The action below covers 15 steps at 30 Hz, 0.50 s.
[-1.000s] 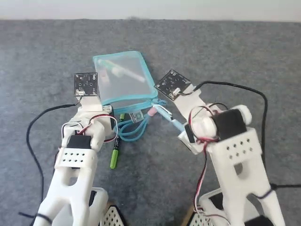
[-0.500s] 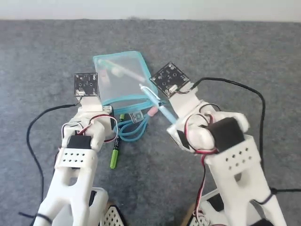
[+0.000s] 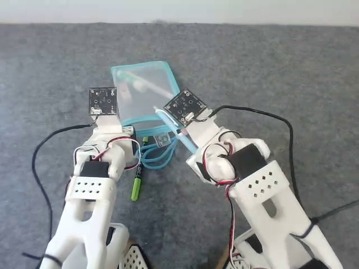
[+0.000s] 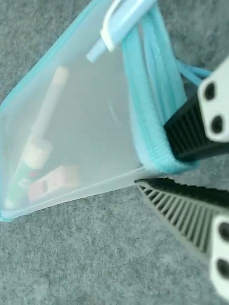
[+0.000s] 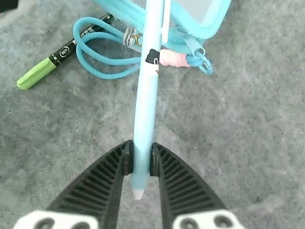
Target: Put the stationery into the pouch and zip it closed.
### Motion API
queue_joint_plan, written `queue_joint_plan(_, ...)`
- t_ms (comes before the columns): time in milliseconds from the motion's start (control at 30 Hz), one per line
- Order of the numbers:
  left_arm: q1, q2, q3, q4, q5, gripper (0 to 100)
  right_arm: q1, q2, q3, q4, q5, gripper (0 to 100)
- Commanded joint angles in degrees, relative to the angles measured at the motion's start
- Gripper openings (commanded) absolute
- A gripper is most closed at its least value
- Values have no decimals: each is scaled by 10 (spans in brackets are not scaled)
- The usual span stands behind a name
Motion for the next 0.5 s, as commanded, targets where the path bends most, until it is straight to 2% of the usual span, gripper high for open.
queue_joint_plan(0,5,-4,-11,-11,-4,12,-6,-15,-5,-11,-6,7)
queue_joint_plan(467,5,-4,-11,-11,-4,12,-8,-17,15,-16,-6,7)
